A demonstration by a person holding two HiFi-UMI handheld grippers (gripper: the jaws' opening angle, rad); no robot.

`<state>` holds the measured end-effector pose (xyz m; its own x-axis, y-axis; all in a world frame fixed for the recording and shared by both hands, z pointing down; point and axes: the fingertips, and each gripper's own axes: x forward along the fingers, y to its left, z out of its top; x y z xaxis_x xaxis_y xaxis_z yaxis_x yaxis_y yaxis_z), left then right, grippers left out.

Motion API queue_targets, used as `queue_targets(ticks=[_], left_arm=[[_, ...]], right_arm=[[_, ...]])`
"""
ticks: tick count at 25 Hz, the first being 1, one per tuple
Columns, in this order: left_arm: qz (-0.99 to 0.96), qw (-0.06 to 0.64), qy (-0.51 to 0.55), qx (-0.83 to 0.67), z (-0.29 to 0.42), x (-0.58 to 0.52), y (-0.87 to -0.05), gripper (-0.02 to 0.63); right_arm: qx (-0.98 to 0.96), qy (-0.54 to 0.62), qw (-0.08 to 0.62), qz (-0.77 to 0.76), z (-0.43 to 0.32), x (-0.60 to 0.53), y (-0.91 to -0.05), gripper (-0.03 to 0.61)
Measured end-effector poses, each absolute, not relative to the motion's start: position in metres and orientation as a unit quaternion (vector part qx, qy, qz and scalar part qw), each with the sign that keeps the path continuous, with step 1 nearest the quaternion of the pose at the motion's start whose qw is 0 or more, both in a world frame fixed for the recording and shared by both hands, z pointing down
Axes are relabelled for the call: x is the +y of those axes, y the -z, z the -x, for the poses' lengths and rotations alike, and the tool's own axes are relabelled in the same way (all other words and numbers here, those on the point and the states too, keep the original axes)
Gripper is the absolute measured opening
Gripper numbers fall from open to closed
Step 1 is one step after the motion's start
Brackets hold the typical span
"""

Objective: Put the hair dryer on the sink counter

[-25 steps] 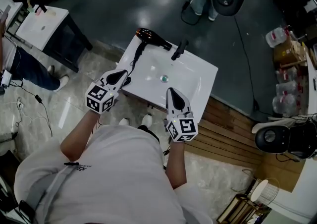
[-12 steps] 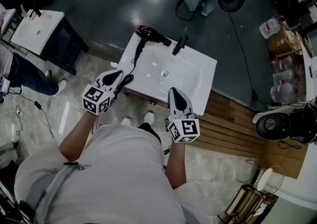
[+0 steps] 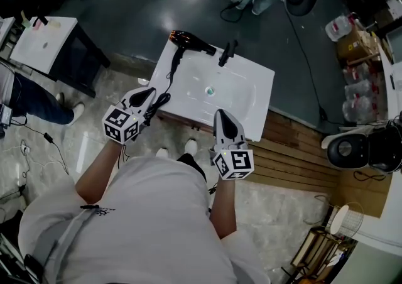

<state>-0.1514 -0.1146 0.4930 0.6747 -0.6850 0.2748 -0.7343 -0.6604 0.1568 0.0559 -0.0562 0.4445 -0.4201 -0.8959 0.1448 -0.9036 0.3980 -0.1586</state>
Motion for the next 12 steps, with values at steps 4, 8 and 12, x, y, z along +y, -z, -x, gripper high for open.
queue_targets(ticks=[4, 8, 12], left_arm=[[-0.907, 0.128, -0.098, -0.39, 0.151, -0.119, -0.494, 0.003], [-0.908, 0.12, -0.107, -0.388, 0.15, -0.124, -0.495, 0.003], [-0.906, 0.116, -0.118, -0.389, 0.151, -0.128, -0.501, 0.003]], right_arm=[[-0.833, -0.106, 0.022, -0.542, -0.058, -0.058, -0.445, 0.008], [-0.833, -0.104, 0.024, -0.544, -0.058, -0.063, -0.443, 0.008], [-0.832, -0.103, 0.027, -0.544, -0.057, -0.068, -0.445, 0.008]])
